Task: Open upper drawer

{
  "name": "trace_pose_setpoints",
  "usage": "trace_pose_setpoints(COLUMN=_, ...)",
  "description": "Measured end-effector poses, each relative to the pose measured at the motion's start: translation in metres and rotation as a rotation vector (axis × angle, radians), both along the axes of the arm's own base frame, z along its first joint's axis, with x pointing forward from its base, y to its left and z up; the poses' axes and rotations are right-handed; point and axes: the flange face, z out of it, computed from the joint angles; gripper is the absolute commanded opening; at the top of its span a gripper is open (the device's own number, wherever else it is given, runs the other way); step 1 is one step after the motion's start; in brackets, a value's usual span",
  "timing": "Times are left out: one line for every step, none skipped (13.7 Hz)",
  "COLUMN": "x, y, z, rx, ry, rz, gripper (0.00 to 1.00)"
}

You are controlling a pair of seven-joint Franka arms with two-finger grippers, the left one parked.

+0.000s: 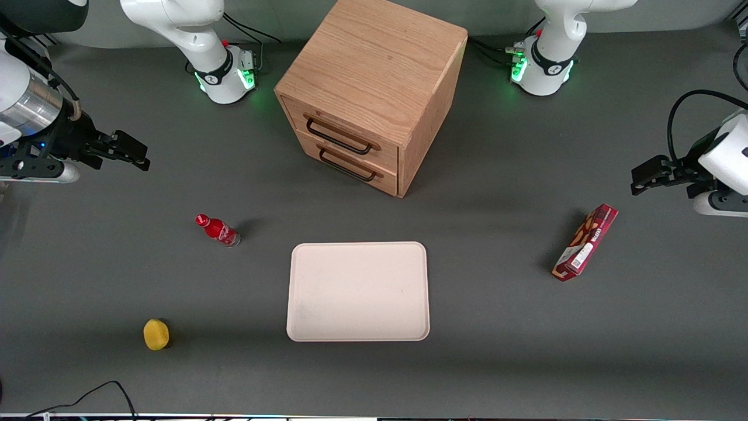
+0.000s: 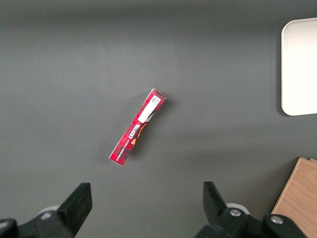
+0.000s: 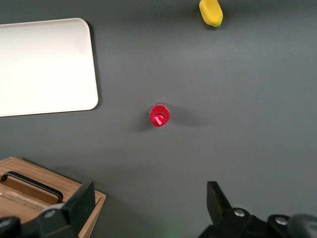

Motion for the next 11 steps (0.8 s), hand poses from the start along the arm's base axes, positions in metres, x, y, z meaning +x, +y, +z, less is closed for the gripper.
trace_pose_setpoints(x=0.0, y=0.0, z=0.0, rx=0.0, ry=-0.001, rz=0.0, gripper=1.0)
trace_pose_setpoints(x=0.0, y=0.0, z=0.002, rx=0.0, ry=-0.003, rz=0.0, gripper=1.0)
trace_pose_setpoints(x=0.0, y=0.001, z=0.004, rx=0.001, ry=-0.009, rz=0.001, gripper=1.0)
trace_pose_setpoints(x=0.0, y=0.001, z=0.007, rx=0.002, ry=-0.015, rz=0.002, gripper=1.0)
trace_pose_setpoints(x=0.001, y=0.001, z=0.01, rx=0.003, ry=-0.021, rz=0.002, gripper=1.0)
trace_pose_setpoints(x=0.001, y=0.001, z=0.012, rx=0.003, ry=-0.024, rz=0.001, gripper=1.0)
trace_pose_setpoints(x=0.001, y=0.001, z=0.012, rx=0.003, ry=-0.024, rz=0.001, gripper=1.0)
trace_pose_setpoints(x=0.001, y=0.001, z=0.012, rx=0.003, ry=-0.024, rz=0.005, gripper=1.0)
trace_pose_setpoints(x=0.0, y=0.002, z=0.013, rx=0.004, ry=-0.024, rz=0.025, gripper=1.0)
trace_pose_setpoints(x=-0.001, y=0.006, z=0.016, rx=0.008, ry=-0.022, rz=0.06, gripper=1.0)
trace_pose_setpoints(x=-0.004, y=0.017, z=0.02, rx=0.017, ry=-0.015, rz=0.095, gripper=1.0)
